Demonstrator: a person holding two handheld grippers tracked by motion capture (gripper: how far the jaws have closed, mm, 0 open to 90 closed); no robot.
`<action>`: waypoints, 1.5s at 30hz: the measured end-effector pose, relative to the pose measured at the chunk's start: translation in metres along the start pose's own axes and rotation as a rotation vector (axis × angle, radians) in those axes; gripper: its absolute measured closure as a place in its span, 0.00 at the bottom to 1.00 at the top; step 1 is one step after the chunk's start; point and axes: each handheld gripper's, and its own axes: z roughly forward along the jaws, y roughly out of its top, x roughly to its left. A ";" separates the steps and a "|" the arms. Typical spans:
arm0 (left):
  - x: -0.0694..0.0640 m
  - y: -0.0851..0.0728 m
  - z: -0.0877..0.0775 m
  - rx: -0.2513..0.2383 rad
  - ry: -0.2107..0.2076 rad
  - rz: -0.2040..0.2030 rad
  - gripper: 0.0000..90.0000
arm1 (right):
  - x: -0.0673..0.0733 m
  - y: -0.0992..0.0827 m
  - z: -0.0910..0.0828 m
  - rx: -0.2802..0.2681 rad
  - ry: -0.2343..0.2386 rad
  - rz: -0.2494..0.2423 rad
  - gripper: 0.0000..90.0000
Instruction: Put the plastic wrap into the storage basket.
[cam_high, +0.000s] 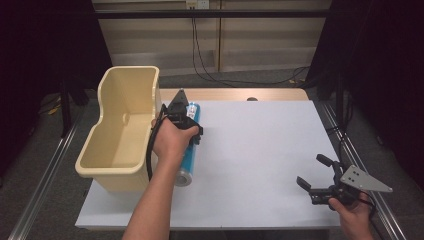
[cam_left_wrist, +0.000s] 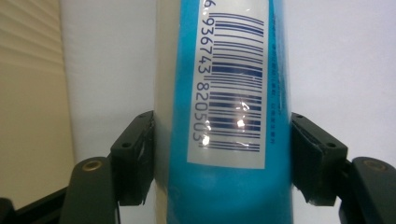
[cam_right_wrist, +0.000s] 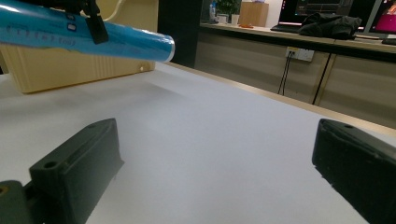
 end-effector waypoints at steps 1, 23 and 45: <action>0.000 0.000 -0.009 -0.012 0.012 0.008 0.36 | 0.000 0.000 0.000 -0.002 -0.002 0.001 0.01; 0.011 0.004 -0.074 -0.049 0.015 0.024 0.36 | 0.001 0.000 0.001 -0.004 0.005 -0.002 0.01; 0.054 -0.004 -0.118 -0.114 0.027 0.005 0.36 | 0.002 -0.001 0.001 0.001 0.003 -0.004 0.01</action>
